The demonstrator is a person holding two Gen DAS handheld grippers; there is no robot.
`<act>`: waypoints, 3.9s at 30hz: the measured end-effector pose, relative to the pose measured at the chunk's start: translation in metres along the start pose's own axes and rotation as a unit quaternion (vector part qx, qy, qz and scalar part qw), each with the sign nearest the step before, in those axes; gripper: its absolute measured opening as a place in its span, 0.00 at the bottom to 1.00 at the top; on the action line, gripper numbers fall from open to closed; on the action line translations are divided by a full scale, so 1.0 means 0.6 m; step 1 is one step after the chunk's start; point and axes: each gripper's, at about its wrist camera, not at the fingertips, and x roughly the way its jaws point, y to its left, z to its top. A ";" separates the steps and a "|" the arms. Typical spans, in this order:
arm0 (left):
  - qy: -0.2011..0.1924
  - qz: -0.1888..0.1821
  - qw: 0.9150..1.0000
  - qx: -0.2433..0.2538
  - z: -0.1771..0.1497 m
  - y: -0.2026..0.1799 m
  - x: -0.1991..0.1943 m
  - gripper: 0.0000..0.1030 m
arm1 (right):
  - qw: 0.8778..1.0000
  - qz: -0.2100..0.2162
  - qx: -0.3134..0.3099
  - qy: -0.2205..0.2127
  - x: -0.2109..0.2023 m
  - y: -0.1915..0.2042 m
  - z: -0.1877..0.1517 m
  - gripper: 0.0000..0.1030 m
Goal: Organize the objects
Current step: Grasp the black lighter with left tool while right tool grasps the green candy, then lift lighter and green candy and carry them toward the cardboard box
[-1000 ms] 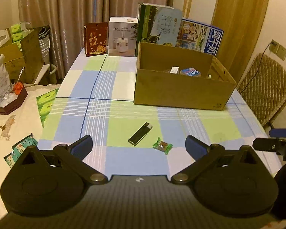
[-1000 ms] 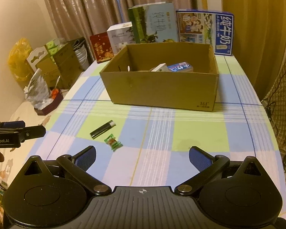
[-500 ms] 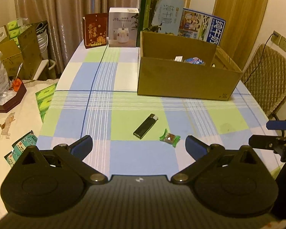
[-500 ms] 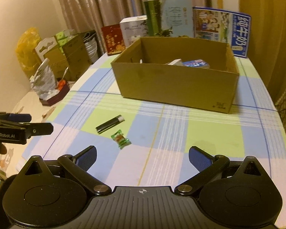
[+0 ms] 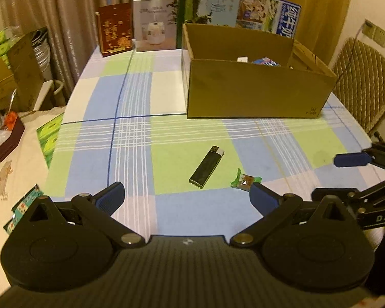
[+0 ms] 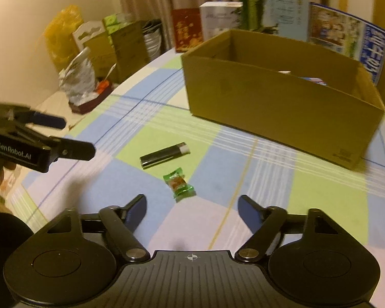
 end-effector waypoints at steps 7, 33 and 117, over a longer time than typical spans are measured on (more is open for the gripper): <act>0.015 -0.019 0.999 0.040 0.006 0.007 0.056 0.99 | 0.999 0.016 -0.044 0.014 0.076 0.007 0.004 0.56; 0.035 -0.049 0.990 0.124 0.028 -0.033 0.194 0.75 | 0.996 -0.058 0.059 0.023 0.109 -0.113 -0.004 0.16; -0.035 -0.050 0.998 0.006 0.054 -0.235 0.010 0.17 | 0.984 -0.120 0.119 -0.057 -0.150 -0.141 0.004 0.18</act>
